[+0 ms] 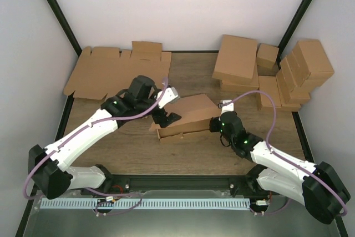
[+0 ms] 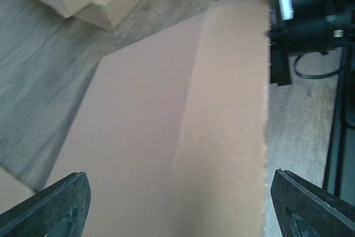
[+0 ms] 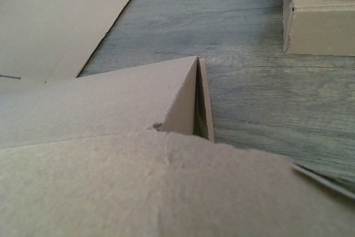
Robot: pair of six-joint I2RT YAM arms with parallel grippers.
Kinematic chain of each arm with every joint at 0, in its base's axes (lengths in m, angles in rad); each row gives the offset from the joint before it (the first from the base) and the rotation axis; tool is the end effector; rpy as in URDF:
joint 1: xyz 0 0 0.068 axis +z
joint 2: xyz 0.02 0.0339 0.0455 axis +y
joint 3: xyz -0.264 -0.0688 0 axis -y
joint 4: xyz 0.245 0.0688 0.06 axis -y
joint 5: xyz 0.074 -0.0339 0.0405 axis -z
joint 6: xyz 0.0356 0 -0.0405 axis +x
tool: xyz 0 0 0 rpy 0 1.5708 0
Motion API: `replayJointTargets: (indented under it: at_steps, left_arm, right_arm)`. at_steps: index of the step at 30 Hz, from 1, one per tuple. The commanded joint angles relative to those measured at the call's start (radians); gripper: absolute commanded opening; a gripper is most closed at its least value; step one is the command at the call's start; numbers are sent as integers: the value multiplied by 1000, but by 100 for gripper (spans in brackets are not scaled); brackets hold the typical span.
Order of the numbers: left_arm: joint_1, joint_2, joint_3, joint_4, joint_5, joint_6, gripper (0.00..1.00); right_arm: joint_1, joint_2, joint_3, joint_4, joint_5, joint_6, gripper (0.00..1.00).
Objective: Fold the paper box
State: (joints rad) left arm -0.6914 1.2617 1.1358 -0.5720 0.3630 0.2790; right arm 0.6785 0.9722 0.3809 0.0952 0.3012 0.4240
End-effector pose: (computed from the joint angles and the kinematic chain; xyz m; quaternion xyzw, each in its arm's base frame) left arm 0.2018 -0.1835 0.3248 0.4832 0.7529 -0.2452 0.3735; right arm 0.1647 0.1192 0.1934 -0.0316 0.8522 0.1553 0.4986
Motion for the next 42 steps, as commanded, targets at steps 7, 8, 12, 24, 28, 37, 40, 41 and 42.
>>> replayJointTargets:
  at_steps: [7, 8, 12, 24, 28, 37, 40, 41, 42]
  left_arm:
    - [-169, 39, 27, 6, -84, 45, 93]
    - [-188, 47, 26, 8, -138, 40, 93]
    - [-271, 54, 3, 46, -360, 25, 98]
    - [-403, 140, -13, 99, -562, 61, 78]
    - [-402, 147, -30, 125, -559, 62, 60]
    - [-402, 180, -23, 120, -544, 34, 7]
    - [-402, 192, -24, 121, -497, 21, 4]
    - [-401, 198, -26, 124, -478, 9, 4]
    - [-402, 206, -29, 127, -456, -2, 4]
  right_arm:
    - [11, -7, -12, -11, -3, -15, 5]
    - [11, -7, -11, -12, -2, -15, 5]
    - [10, -14, -13, -14, 1, -11, 5]
    - [10, -24, -12, -23, 6, -8, 6]
    - [10, -26, -17, -32, 6, 1, 8]
    - [10, -39, -1, -142, -6, 113, 23]
    - [10, -41, 24, -236, -44, 156, 38]
    - [11, -46, 30, -268, -59, 167, 45]
    - [10, -54, 34, -302, -79, 175, 51]
